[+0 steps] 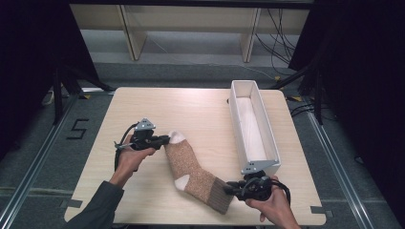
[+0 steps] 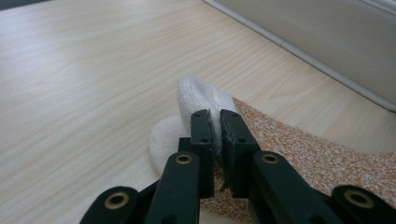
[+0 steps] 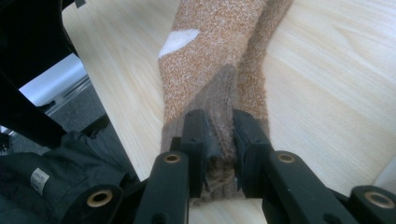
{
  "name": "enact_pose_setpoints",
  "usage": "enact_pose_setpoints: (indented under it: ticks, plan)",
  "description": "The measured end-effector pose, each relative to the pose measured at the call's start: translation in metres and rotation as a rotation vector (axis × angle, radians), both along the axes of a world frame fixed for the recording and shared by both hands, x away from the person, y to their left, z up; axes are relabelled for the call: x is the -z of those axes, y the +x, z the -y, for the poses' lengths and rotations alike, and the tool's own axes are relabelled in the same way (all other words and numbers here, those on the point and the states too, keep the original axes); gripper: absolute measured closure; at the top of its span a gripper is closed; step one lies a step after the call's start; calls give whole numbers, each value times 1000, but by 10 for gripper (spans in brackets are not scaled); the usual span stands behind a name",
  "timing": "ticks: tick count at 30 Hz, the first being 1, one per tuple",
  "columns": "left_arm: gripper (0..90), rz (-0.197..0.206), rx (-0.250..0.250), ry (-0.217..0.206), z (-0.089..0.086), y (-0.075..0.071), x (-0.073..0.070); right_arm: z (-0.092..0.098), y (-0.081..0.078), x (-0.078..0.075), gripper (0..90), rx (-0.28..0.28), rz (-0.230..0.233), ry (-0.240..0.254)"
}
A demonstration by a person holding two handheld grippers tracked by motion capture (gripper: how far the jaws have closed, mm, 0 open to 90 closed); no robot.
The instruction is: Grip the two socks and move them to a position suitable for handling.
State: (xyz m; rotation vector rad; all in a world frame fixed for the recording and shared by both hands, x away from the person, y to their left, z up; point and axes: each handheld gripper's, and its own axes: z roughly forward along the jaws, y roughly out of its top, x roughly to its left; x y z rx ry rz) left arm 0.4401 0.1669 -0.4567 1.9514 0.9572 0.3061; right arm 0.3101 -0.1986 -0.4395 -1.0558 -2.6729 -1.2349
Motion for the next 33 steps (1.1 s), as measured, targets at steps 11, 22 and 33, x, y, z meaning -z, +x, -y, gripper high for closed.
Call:
enact_pose_setpoints:
  ticks: [11,22,33]
  plan:
    - [828,-53,4,76,4,12,25,0,6,21,755,38,-36,-85]
    - [704,-86,14,88,-3,17,32,-2,9,30,703,48,-17,-151]
    - [490,-142,-36,83,-9,24,35,10,0,15,552,122,4,-90]
